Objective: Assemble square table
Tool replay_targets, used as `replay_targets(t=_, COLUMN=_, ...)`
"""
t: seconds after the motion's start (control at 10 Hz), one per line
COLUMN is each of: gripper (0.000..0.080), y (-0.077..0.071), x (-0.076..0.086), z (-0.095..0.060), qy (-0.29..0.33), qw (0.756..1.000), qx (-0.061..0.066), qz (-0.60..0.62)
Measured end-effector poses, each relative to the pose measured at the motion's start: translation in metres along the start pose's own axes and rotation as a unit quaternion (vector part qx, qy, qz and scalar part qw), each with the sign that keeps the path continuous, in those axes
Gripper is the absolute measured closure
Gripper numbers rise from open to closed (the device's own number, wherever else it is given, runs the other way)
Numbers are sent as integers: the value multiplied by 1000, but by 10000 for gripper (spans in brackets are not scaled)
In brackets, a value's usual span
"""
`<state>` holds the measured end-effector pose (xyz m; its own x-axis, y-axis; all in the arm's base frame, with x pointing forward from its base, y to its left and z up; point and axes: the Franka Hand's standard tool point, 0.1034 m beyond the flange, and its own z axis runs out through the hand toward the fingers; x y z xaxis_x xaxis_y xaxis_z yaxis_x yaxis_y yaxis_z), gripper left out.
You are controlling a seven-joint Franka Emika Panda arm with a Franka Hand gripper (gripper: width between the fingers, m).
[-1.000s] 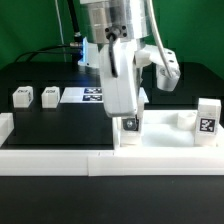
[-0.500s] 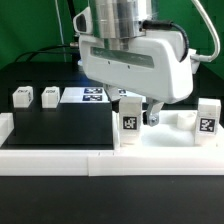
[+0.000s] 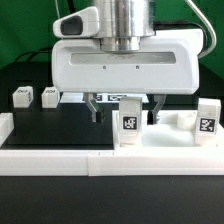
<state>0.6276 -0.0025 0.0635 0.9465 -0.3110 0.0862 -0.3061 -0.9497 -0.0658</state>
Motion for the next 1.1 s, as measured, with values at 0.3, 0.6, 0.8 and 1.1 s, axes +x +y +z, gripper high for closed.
replay_targets(t=0.3, gripper=352, y=0, x=0, z=1, qy=1, qw=998, qx=0, qz=57)
replay_targets(t=0.6, gripper=511, y=-1, x=0, z=2, qy=-1, qw=985, qx=4, qz=170)
replay_targets(t=0.8, gripper=511, y=3, x=2, z=2, qy=-14, qw=944, qx=0, qz=331)
replay_targets(t=1.1, gripper=511, y=7, x=0, z=3, qy=-29, qw=866, qx=8, qz=499)
